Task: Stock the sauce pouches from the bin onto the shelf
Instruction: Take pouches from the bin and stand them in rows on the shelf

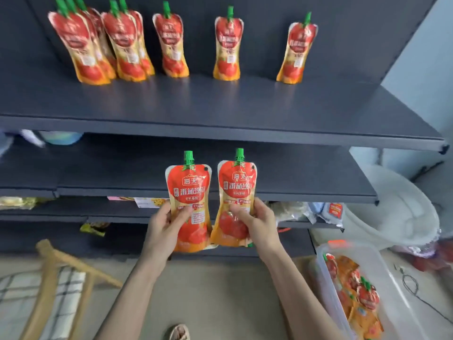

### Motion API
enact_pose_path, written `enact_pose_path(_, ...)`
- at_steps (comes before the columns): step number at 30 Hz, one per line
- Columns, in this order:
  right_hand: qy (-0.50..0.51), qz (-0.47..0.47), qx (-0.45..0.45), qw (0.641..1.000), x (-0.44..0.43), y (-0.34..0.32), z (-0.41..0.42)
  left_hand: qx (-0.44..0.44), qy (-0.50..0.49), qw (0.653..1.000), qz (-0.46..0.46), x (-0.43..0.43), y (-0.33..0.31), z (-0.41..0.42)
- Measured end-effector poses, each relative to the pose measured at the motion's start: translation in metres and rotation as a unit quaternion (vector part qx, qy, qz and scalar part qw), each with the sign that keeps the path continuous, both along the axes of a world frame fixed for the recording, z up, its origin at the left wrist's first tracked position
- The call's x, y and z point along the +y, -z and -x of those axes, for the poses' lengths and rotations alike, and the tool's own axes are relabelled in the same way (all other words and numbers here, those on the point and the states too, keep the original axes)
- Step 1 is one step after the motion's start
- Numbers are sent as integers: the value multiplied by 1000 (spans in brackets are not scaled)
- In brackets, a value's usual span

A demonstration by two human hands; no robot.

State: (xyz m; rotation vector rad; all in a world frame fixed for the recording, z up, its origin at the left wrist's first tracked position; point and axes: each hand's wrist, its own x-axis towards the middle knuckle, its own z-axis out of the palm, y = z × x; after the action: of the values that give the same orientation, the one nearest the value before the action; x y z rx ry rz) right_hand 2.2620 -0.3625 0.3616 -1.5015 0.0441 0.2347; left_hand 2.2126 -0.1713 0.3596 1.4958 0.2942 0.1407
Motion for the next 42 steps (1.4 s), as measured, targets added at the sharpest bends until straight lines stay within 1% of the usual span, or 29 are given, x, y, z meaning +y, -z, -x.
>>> enact_pose_path(6, -14, -5, -71, 997, 103, -42, -53, -47, -7, 999, -20, 102, -43, -47)
enact_pose_path(10, -20, -5, -120, 993, 149, -71, -94, -76, -24, 996, -50, 152, -68, -86)
enact_pose_path(15, -22, -11, -155, 988, 199, -96, -155, -115, -45, 991, -54, 202, -93, -146)
enact_pose_path(19, -23, -18, -175, 984, 240, -106, -205, -152, -63, 984, -73, 239, -105, -191)
enact_pose_path(24, -37, -16, -188, 981, 283, -111, -258, -178, -87, 978, -70, 277, -110, -239)
enact_pose_path(30, -17, -4, -199, 980, 324, -103, -301, -172, -108, 976, -72, 323, -102, -278)
enact_pose_path(34, 10, 17, -204, 979, 349, -98, -321, -178, -96, 976, -84, 353, -100, -299)
enact_pose_path(39, 57, 29, -199, 978, 369, -93, -330, -176, -17, 981, -86, 375, -95, -315)
enact_pose_path(42, 51, 74, -204, 975, 371, -88, -327, -171, 20, 983, -70, 387, -89, -317)
